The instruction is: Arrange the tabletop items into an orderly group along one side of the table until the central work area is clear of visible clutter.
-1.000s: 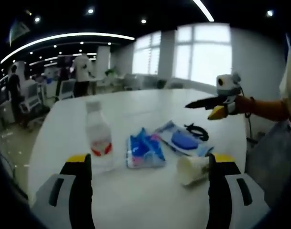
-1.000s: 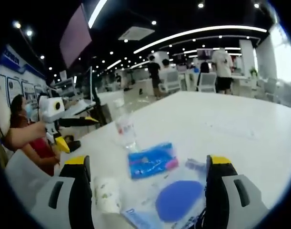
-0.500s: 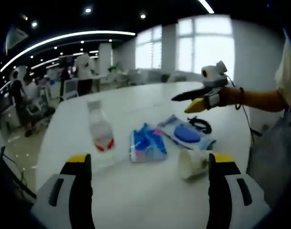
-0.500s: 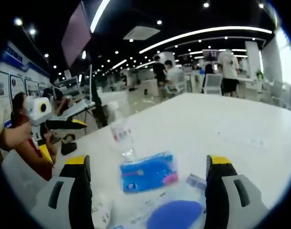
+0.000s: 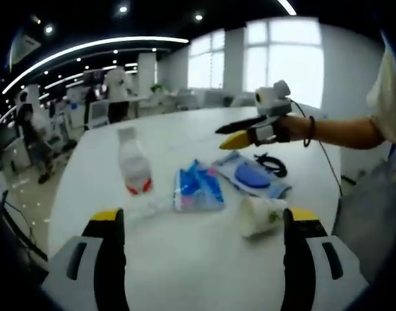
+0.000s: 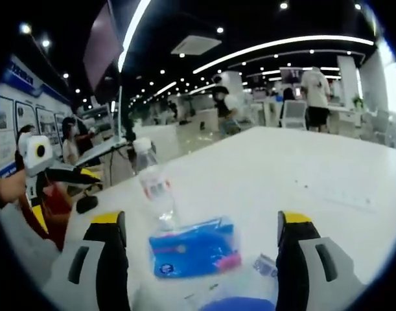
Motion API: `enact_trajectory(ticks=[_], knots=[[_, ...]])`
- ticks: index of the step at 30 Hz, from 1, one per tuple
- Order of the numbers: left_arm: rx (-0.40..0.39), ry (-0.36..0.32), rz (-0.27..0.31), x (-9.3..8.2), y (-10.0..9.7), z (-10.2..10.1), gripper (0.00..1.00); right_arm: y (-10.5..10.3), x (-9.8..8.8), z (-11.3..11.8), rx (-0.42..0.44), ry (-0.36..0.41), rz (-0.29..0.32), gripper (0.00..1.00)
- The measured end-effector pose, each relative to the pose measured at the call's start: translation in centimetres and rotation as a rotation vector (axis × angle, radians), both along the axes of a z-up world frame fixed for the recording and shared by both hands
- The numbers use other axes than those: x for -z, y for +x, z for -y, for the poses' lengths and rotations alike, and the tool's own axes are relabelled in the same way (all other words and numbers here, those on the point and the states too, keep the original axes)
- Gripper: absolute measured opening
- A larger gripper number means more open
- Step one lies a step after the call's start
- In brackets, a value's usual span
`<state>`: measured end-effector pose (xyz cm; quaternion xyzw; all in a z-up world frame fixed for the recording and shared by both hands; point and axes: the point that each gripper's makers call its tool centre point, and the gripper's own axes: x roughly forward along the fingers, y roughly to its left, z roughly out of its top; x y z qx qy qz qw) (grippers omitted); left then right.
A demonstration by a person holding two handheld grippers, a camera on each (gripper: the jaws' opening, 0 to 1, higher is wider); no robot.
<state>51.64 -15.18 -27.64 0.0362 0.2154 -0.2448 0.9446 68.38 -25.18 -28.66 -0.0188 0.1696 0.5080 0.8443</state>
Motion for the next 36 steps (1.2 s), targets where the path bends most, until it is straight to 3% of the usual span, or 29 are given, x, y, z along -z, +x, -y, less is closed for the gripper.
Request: enact_trajectory(ticks=[7,22,26,36], knots=[[-0.018,-0.017,0.004,-0.2,-0.1,-0.1,1.00,1.4,1.5,-0.8,0.013,-0.011,0.011,0.87],[-0.016,-0.026,-0.017,0.5,-0.8,0.1,1.00,3.0,5.6,-1.5,0.027,-0.042,-0.043,0.78],[-0.014,-0.039,-0.019,0.8,-0.7,0.2,1.00,3.0,6.5,-1.8,0.035,-0.049,-0.061,0.69],[-0.004,-0.029,-0.023,0.9,-1.4,0.0,1.00,2.6,8.4,-2.7,0.012,-0.136,-0.012,0.49]])
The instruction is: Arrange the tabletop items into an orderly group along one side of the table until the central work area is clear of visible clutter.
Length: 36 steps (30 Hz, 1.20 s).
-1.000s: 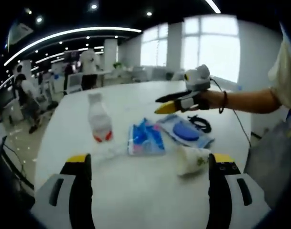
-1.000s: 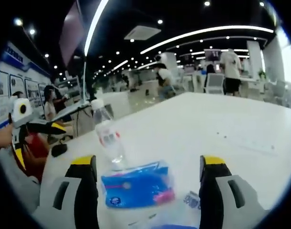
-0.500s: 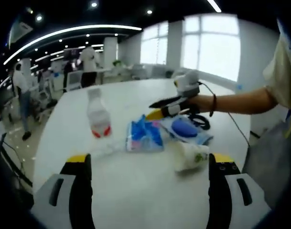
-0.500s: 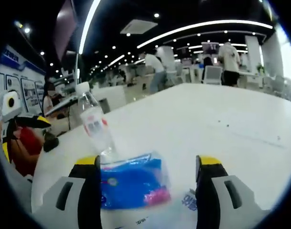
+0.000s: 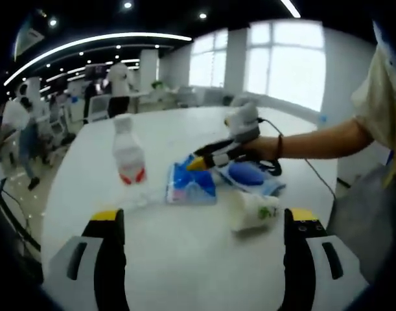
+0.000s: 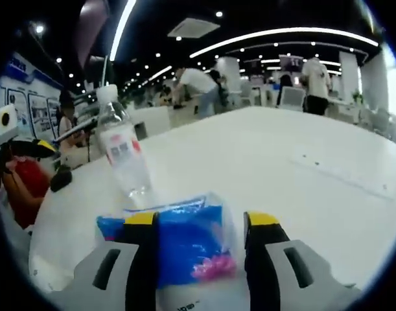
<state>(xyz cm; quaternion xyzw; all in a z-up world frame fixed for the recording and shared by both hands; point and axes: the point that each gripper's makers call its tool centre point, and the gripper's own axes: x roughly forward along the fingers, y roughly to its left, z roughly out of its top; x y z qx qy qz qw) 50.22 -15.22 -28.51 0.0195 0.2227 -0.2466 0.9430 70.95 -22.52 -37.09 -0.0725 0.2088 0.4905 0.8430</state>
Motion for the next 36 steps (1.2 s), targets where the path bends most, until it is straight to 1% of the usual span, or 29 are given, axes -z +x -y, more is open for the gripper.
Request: enact_trajectory(ticks=[1,2,3,5,7,8,13,15,19,23,25,28,30,31,32,34,36], knots=[[0.000,0.001,-0.001,0.1,-0.1,0.0,1.00,0.0,0.2,0.0,0.003,-0.006,-0.007,0.48],[-0.003,0.004,-0.007,0.2,-0.2,-0.1,1.00,-0.2,0.7,0.1,0.000,-0.031,-0.008,0.46],[-0.003,0.005,-0.010,0.3,-0.2,-0.2,0.99,-0.2,1.0,0.3,-0.007,-0.061,0.009,0.44],[-0.007,0.001,-0.013,0.4,-0.3,-0.2,0.99,-0.3,1.4,0.4,-0.011,-0.094,0.024,0.38],[-0.012,-0.027,0.005,0.0,-0.3,-0.1,1.00,-0.3,1.5,0.4,-0.010,-0.090,0.011,0.32],[-0.013,-0.031,0.004,0.0,-0.3,-0.1,1.00,-0.3,1.6,0.5,-0.008,-0.092,0.005,0.29],[-0.010,-0.009,-0.005,0.2,-0.4,-0.2,0.99,-0.4,2.4,0.6,-0.012,-0.132,0.019,0.24],[-0.010,-0.009,-0.006,0.2,-0.4,-0.2,0.99,-0.3,2.3,0.6,-0.009,-0.131,0.019,0.21],[-0.011,-0.004,-0.009,0.3,-0.5,-0.1,0.99,-0.4,2.3,0.8,-0.004,-0.127,0.003,0.09],[-0.012,-0.023,0.003,-0.1,-0.6,0.0,1.00,-0.6,2.3,0.7,-0.006,-0.138,0.024,0.05],[-0.011,-0.018,0.001,-0.1,-0.6,0.0,1.00,-0.5,2.3,0.8,-0.012,-0.139,0.029,0.04],[-0.008,-0.001,-0.007,0.1,-0.8,-0.1,0.99,-0.5,2.2,0.8,-0.010,-0.125,0.012,0.02],[-0.009,-0.006,-0.003,-0.1,-0.8,-0.1,0.99,-0.6,2.0,0.8,-0.001,-0.097,-0.017,0.02],[-0.011,-0.010,-0.001,-0.2,-0.8,-0.1,0.99,-0.7,1.8,0.8,0.006,-0.077,-0.041,0.02],[-0.011,-0.011,0.000,-0.2,-0.8,-0.1,0.99,-0.7,1.7,0.9,0.009,-0.069,-0.047,0.02],[-0.011,-0.007,0.000,-0.2,-0.8,-0.2,0.99,-0.8,1.3,1.0,0.004,-0.068,-0.044,0.01],[-0.009,-0.003,-0.003,-0.2,-0.9,-0.1,0.99,-0.8,0.7,1.0,0.002,-0.050,-0.043,0.01]])
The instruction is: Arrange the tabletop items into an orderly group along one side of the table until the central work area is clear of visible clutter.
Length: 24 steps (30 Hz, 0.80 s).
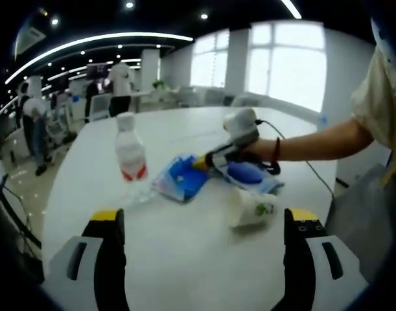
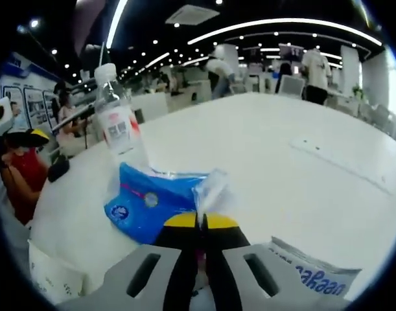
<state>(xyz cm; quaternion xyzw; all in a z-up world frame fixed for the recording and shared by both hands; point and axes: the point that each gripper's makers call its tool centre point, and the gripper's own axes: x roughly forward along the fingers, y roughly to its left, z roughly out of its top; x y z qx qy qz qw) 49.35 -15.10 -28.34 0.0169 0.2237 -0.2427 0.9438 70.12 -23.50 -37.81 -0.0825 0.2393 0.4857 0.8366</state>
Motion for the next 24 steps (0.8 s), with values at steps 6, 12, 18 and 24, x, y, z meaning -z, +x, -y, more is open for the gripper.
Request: enact_trajectory(ticks=[6,12,18,24], knots=[[0.008,0.002,0.005,-0.2,0.0,0.4,1.00,0.2,-1.9,0.2,0.028,0.080,-0.036,0.01],[0.014,0.003,0.010,-0.5,-0.1,0.7,1.00,0.1,-3.4,0.9,0.036,0.109,-0.042,0.01],[0.021,-0.002,0.022,-1.1,-0.2,1.2,1.00,-0.1,-4.9,2.3,0.043,0.111,-0.035,0.01],[0.032,0.003,0.025,-1.3,-0.5,1.6,1.00,-0.2,-6.5,3.7,0.061,0.126,-0.030,0.01]])
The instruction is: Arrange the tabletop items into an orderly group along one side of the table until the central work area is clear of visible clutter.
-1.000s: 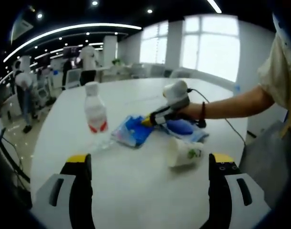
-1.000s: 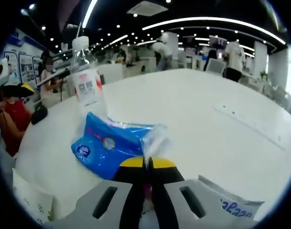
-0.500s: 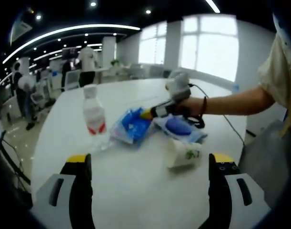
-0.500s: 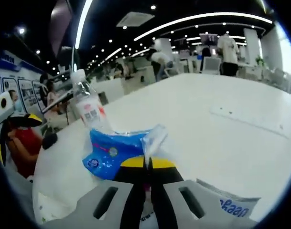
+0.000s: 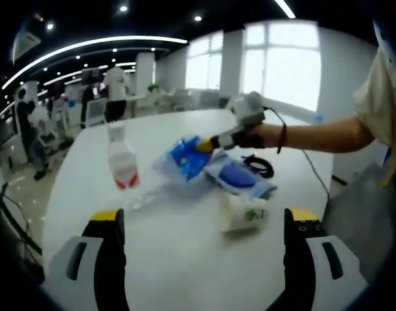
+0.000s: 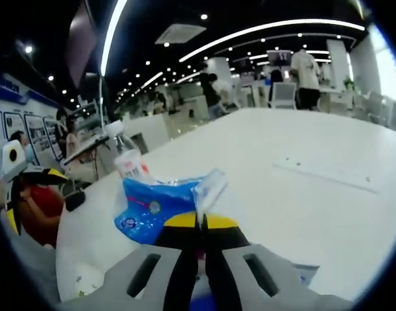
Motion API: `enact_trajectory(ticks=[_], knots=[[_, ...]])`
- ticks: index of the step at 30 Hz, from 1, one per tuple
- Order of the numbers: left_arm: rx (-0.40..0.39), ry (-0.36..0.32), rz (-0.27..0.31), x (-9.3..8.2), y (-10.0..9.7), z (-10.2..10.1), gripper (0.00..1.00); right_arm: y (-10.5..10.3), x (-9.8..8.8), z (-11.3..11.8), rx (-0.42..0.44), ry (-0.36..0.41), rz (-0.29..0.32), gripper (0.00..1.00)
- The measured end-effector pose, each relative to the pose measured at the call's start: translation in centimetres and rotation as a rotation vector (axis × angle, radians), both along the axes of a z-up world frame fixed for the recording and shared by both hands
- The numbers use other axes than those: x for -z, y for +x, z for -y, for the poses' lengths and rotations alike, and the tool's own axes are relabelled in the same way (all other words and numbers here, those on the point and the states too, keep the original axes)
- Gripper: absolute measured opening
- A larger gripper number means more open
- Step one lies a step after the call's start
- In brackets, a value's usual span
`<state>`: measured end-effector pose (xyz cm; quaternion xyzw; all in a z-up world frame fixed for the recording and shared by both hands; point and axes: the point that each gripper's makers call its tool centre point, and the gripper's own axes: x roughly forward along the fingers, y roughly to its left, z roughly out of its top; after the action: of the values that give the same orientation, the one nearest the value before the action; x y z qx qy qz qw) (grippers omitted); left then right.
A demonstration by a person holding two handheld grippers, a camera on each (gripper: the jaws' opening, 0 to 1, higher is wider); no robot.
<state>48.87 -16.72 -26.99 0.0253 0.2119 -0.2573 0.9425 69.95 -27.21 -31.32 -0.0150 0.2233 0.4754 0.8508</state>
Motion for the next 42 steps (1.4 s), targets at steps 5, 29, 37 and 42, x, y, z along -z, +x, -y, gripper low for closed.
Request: enact_trajectory(ticks=[5,29,37,42], knots=[[0.006,0.003,0.007,-0.3,-0.1,0.3,1.00,-0.2,-0.8,1.3,0.004,0.003,-0.010,0.01],[0.037,0.000,-0.002,-0.3,-1.3,3.0,1.00,0.2,-3.1,11.5,0.146,-0.027,-0.004,0.01],[0.050,-0.029,0.015,-0.9,-1.4,4.0,1.00,-0.4,-3.3,15.1,0.191,-0.064,0.002,0.01],[0.063,-0.033,0.014,-0.7,-1.6,4.6,1.00,-0.2,-3.1,17.6,0.225,-0.082,0.001,0.01]])
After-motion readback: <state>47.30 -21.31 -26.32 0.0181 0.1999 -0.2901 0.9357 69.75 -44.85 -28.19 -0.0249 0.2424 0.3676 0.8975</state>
